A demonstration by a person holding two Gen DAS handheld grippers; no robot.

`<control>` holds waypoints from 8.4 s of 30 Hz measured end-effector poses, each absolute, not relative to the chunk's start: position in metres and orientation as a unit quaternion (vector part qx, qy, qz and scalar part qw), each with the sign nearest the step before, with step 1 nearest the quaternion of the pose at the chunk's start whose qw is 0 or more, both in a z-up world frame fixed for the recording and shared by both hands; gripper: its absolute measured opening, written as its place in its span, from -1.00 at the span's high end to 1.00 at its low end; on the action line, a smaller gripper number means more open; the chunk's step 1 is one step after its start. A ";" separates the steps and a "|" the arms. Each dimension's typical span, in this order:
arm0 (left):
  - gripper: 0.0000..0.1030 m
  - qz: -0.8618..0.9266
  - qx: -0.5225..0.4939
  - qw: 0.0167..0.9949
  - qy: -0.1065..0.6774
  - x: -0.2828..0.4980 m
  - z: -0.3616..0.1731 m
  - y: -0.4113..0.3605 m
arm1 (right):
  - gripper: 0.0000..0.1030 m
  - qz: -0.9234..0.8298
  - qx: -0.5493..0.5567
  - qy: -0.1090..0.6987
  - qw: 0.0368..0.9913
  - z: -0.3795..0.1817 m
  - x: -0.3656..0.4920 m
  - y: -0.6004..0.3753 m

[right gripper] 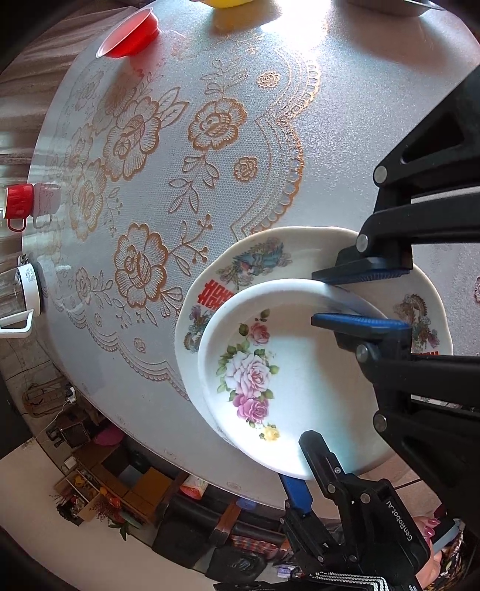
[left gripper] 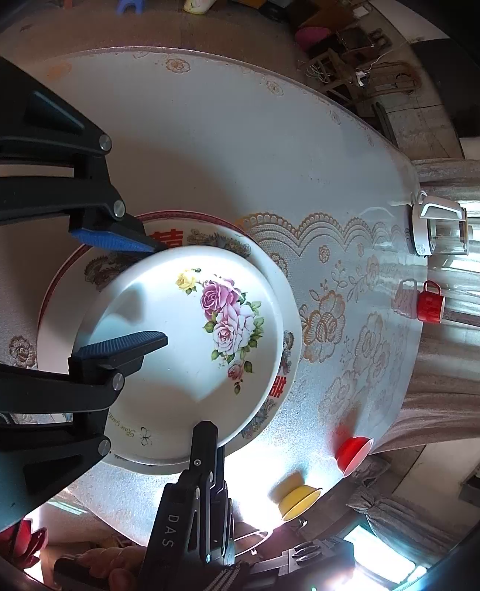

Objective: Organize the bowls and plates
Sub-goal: 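Lower the rose-print plate onto the double-happiness plate and open the left tool, then move the left tool to the steel bowl and grasp its rim, then lift the steel bowl with the left tool and carry it toward the plate stack, then lower the steel bowl onto the table beside the plate stack and open the left tool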

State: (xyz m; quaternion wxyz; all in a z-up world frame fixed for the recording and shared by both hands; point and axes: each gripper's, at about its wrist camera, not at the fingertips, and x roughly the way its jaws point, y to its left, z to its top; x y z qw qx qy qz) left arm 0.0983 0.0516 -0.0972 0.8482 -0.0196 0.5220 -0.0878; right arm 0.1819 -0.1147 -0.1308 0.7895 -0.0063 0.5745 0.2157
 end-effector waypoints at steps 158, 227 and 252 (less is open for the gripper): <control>0.21 -0.330 0.085 0.777 0.530 0.162 -0.107 -0.398 | 0.45 0.007 0.201 0.502 0.841 -0.140 0.133 -0.587; 0.43 -0.204 0.071 0.812 0.542 0.150 -0.092 -0.172 | 0.71 0.113 0.089 0.543 0.827 -0.142 0.184 -0.363; 0.24 -0.207 0.129 0.799 0.549 0.142 -0.105 -0.188 | 0.66 0.096 0.083 0.557 0.821 -0.147 0.171 -0.365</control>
